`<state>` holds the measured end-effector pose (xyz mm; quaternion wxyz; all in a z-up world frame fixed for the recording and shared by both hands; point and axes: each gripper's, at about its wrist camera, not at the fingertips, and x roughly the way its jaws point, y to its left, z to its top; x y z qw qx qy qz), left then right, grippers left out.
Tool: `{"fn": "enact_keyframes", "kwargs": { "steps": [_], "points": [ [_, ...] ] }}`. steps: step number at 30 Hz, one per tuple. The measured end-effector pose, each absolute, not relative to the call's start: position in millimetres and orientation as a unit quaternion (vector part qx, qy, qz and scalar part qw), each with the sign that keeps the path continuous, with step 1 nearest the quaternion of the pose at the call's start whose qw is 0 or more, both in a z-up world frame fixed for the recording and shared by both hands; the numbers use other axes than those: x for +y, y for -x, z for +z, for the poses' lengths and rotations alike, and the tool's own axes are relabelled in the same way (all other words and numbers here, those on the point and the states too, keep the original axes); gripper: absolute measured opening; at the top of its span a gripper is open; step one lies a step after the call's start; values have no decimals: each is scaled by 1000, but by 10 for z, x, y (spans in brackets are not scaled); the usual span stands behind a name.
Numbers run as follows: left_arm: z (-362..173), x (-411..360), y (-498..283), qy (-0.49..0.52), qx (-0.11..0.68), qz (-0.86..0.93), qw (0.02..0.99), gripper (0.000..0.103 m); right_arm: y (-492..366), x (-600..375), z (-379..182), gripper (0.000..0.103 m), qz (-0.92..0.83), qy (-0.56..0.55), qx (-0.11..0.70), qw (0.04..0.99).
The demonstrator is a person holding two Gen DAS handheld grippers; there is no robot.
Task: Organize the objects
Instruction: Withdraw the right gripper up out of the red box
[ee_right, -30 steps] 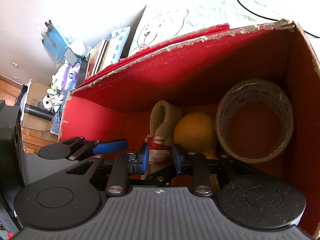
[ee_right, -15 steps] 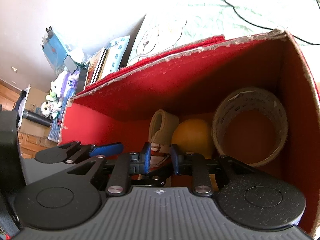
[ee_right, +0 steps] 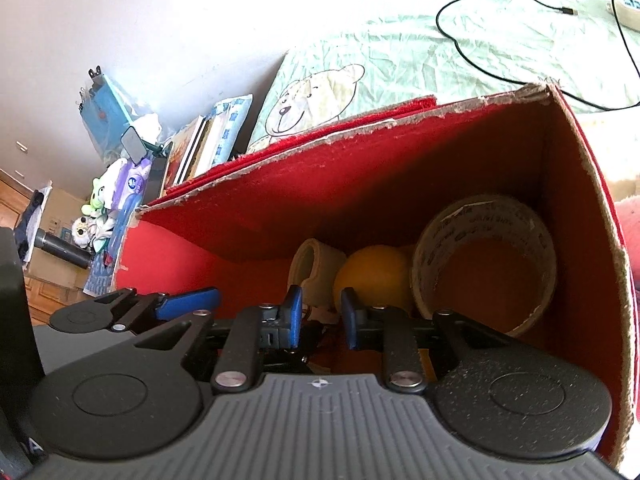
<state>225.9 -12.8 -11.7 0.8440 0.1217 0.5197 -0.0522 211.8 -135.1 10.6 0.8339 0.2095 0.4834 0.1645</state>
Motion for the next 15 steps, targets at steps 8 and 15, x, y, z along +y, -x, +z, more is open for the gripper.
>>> {"fn": "enact_keyframes", "kwargs": {
  "steps": [8, 15],
  "points": [
    [-98, -156, -2239, -129, 508, -48, 850, 82, -2070, -1337, 142, 25, 159, -201, 463, 849],
    [-106, -133, -2192, -138, 492, -47, 858, 80, -2071, -1355, 156, 25, 131, -200, 460, 855]
  ]
}}
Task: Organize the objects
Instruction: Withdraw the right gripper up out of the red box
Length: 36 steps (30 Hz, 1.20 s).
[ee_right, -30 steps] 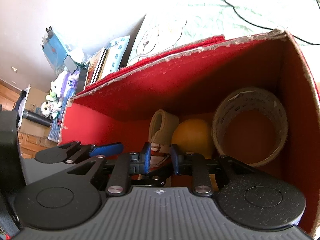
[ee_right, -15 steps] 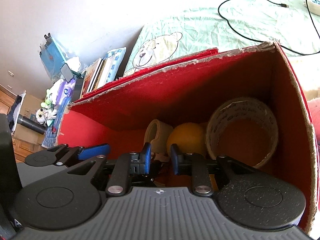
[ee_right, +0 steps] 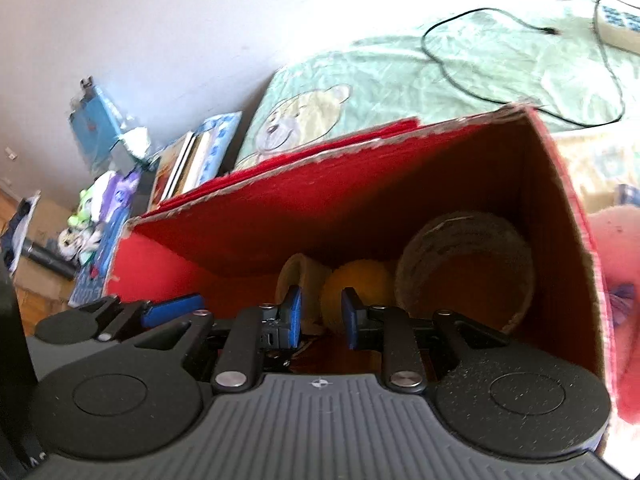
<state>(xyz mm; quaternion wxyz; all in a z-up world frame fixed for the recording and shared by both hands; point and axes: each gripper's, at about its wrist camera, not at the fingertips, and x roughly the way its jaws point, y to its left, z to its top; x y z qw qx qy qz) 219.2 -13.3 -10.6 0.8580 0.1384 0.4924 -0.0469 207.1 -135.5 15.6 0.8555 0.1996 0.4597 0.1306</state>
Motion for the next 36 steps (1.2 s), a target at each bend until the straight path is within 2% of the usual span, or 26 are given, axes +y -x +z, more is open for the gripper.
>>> {"fn": "enact_keyframes", "kwargs": {
  "steps": [8, 19, 29, 36],
  "points": [
    [-9, -123, -2086, -146, 458, -44, 876, 80, -1888, -1424, 256, 25, 80, -175, 430, 882],
    [194, -137, -1871, -122, 450, -39, 884, 80, -1490, -1637, 350, 26, 55, -201, 389, 897],
    [433, -132, -1419, -108, 433, -15, 895, 81, -1113, -1530, 522, 27, 83, -175, 344, 919],
    [571, -142, -1164, -93, 426, 3, 900, 85, -912, -1554, 675, 32, 119, -175, 318, 924]
  ]
}}
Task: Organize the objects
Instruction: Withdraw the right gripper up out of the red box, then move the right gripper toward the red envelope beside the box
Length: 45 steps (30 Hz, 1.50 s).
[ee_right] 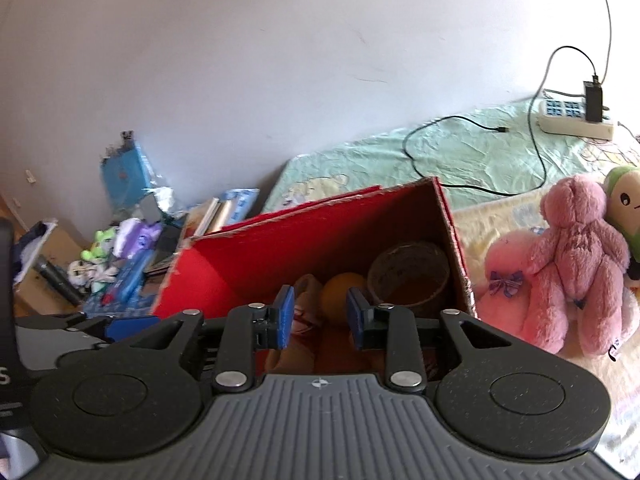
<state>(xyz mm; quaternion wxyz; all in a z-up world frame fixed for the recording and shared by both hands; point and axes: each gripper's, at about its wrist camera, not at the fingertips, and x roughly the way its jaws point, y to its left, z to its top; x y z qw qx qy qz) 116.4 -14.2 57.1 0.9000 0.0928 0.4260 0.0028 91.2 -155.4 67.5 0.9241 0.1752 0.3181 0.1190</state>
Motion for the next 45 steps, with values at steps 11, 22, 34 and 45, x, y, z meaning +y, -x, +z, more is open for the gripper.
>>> {"fn": "enact_keyframes", "kwargs": {
  "steps": [11, 22, 34, 45],
  "points": [
    [627, -152, -784, -71, 440, 43, 894, 85, -650, -1569, 763, 31, 187, -156, 334, 911],
    [433, -142, -544, -56, 471, 98, 875, 90, -503, -1652, 532, 32, 241, -168, 386, 875],
    [110, -174, -377, -42, 518, 138, 843, 91, -441, -1755, 142, 38, 261, -195, 448, 833],
    [-9, -32, -416, -61, 531, 79, 842, 95, -517, -1652, 2, 39, 218, -250, 492, 805]
  ]
}}
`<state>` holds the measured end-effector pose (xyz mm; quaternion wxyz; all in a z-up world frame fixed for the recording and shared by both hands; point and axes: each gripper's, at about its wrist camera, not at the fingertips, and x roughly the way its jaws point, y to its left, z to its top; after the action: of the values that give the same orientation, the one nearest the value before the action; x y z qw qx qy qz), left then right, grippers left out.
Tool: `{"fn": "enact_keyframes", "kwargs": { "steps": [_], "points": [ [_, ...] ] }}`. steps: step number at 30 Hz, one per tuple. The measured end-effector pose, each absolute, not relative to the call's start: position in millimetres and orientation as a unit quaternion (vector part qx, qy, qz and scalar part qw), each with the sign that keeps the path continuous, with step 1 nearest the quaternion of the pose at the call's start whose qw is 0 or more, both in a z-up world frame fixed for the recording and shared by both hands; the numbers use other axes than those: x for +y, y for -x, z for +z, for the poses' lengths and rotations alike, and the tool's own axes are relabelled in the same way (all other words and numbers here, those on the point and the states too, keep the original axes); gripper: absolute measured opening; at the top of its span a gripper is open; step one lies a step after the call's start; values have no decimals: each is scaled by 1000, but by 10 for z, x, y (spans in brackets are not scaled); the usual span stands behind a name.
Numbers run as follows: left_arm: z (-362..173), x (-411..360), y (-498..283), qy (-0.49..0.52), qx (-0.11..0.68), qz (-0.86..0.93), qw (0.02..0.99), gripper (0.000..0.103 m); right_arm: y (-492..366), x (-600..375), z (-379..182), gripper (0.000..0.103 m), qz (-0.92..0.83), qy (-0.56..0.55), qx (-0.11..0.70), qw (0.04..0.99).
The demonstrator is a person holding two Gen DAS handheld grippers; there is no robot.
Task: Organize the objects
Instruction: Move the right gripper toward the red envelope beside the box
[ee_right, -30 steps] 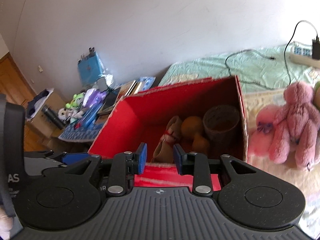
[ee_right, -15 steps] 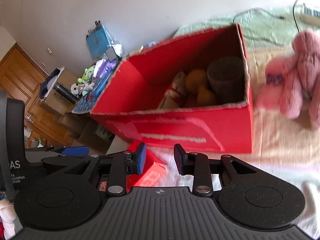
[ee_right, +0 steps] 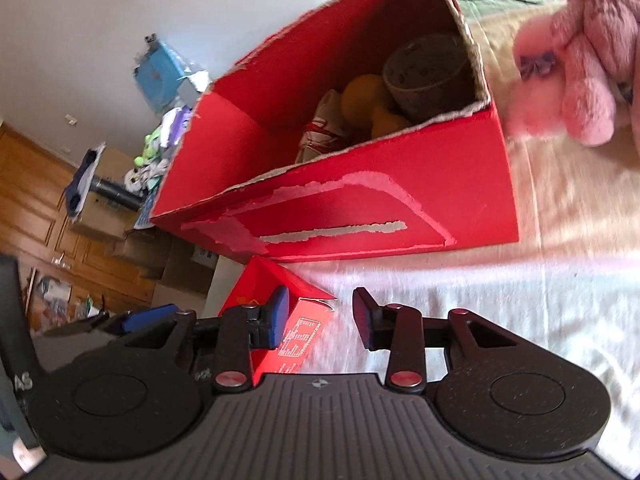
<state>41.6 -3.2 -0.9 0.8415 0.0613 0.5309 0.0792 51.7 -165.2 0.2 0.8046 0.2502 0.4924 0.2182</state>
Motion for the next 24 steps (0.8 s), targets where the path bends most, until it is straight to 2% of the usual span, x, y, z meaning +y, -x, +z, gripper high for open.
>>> {"fn": "enact_keyframes", "kwargs": {
  "steps": [24],
  "points": [
    [-312, 467, -545, -28, 548, -84, 832, 101, -505, -1388, -282, 41, 143, -322, 541, 764]
  ]
}}
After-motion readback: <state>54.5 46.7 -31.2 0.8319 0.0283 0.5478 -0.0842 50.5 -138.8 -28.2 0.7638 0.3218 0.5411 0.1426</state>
